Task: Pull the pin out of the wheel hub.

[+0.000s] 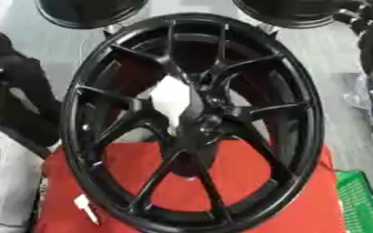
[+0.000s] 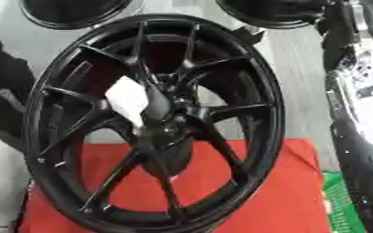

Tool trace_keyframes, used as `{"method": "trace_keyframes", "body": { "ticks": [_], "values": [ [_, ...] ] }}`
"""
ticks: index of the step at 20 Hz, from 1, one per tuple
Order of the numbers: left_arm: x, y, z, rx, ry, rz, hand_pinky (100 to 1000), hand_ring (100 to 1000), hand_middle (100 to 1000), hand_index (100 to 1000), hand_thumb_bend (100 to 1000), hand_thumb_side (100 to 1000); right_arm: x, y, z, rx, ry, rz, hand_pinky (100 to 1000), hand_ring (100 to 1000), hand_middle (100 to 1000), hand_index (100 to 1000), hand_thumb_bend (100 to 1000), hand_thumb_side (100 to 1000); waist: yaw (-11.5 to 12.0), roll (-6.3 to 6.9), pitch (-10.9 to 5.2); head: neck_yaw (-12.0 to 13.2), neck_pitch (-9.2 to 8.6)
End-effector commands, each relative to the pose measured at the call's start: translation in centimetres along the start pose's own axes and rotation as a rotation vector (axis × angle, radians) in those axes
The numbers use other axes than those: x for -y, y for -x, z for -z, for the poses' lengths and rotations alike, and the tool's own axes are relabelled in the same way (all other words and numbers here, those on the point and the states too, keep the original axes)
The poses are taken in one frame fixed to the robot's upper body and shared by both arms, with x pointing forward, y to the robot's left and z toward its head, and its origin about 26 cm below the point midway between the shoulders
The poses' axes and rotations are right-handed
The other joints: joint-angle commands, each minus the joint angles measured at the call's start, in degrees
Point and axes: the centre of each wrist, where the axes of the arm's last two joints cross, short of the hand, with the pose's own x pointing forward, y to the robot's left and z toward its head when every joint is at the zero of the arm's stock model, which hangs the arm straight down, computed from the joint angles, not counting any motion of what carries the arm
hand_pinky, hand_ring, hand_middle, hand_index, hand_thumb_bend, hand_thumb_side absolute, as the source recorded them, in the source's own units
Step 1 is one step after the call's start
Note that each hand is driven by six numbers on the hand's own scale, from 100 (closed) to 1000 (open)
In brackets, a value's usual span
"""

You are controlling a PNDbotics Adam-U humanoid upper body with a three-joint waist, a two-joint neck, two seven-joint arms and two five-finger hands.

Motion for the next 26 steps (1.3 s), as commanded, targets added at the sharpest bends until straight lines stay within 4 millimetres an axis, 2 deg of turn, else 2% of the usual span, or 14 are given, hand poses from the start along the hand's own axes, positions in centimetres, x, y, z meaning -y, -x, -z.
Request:
{"method": "trace_keyframes", "body": {
  "ticks": [1, 7, 11, 15, 19, 23, 26],
  "values": [
    [-0.2, -0.8, 0.4, 0.029, 0.008, 0.016, 566, 811, 764, 688, 333, 635, 0.3, -0.7, 0.3, 0.019, -0.001, -0.021, 801, 755, 734, 741, 100, 708, 0.0, -0.01, -1.26, -0.1, -0.28],
    [0.0, -1.1, 0.6, 0.043, 0.015, 0.011, 567, 806, 766, 699, 330, 629, 0.4, -0.7, 0.3, 0.016, 0.002, -0.021, 801, 755, 733, 740, 100, 709, -0.3, 0.08, -1.21, -0.8, -0.47],
    [0.8, -2.3, 1.0, 0.091, 0.059, -0.018, 572, 804, 775, 709, 330, 607, 0.7, -0.4, 0.1, 0.005, 0.016, -0.026, 801, 754, 731, 740, 100, 711, -0.7, 0.41, -1.57, -1.5, -0.2],
    [1.5, -5.1, 1.9, 0.179, 0.151, 0.034, 571, 811, 786, 707, 303, 571, 0.9, -0.2, 0.0, -0.006, 0.013, -0.038, 801, 755, 732, 740, 100, 715, -0.5, 1.08, -2.22, -1.8, 0.67],
    [3.2, -8.6, 2.4, 0.268, 0.31, 0.154, 571, 815, 790, 712, 277, 541, 1.3, 0.2, -0.2, -0.02, 0.014, -0.065, 801, 753, 730, 740, 100, 723, 0.1, 2.0, -2.61, -2.9, 1.2],
    [4.9, -10.4, 2.5, 0.309, 0.452, 0.311, 578, 816, 790, 716, 271, 529, 1.6, 0.3, -0.3, -0.023, 0.015, -0.083, 801, 753, 729, 740, 100, 724, 0.6, 2.63, -2.75, -4.1, 1.63],
    [5.7, -11.1, 2.5, 0.303, 0.546, 0.437, 589, 818, 792, 723, 278, 536, 1.9, 0.3, -0.4, -0.024, 0.019, -0.095, 801, 753, 729, 739, 100, 726, 1.1, 2.93, -2.7, -5.0, 1.46]
  ]
}}
